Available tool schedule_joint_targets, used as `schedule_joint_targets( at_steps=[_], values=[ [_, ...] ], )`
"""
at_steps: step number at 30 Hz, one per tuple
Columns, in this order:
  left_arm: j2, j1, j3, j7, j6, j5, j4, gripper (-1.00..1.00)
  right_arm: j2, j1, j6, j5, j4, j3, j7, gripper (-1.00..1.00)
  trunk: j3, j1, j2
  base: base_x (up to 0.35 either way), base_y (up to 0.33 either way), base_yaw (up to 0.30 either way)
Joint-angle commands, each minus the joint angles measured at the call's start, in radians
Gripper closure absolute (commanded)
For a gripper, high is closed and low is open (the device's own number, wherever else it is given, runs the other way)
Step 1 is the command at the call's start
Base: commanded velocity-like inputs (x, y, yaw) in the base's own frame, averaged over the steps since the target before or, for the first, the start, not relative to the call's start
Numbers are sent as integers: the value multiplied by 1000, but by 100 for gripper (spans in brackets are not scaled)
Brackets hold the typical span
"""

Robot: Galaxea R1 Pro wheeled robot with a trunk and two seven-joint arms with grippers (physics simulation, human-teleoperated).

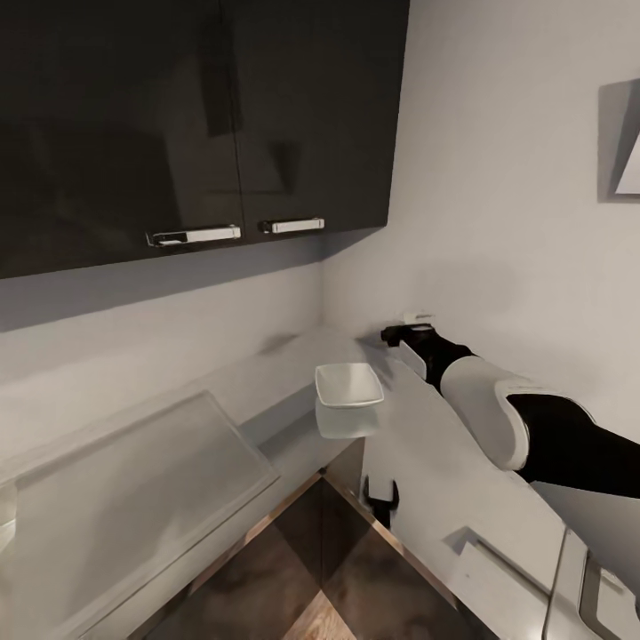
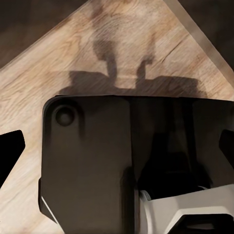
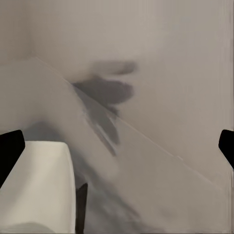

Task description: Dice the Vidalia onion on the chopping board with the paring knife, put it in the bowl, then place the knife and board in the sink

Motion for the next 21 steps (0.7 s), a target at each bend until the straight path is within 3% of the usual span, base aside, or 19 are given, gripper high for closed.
schedule_joint_targets(
  at_steps=[1, 5, 17, 21],
  values=[
    [0, 0, 2, -9, 0, 8, -1, -100, -4, 5, 0, 10, -1, -6, -2, -100, -2, 1, -2, 0, 0, 0],
    [0, 0, 1, -9, 0, 8, 0, -100, -9, 46, -39, 8, 0, -5, -2, -100, -3, 1, -2, 0, 0, 0],
    [1, 0, 3, -9, 2, 9, 4, -100, -12, 58, -54, 8, 1, -6, 0, -100, -19, 1, -2, 0, 0, 0],
    [-1, 0, 4, -9, 1, 9, 21, -100, -13, 94, -55, 8, 1, -6, 2, -100, -25, 1, -2, 0, 0, 0]
  ],
)
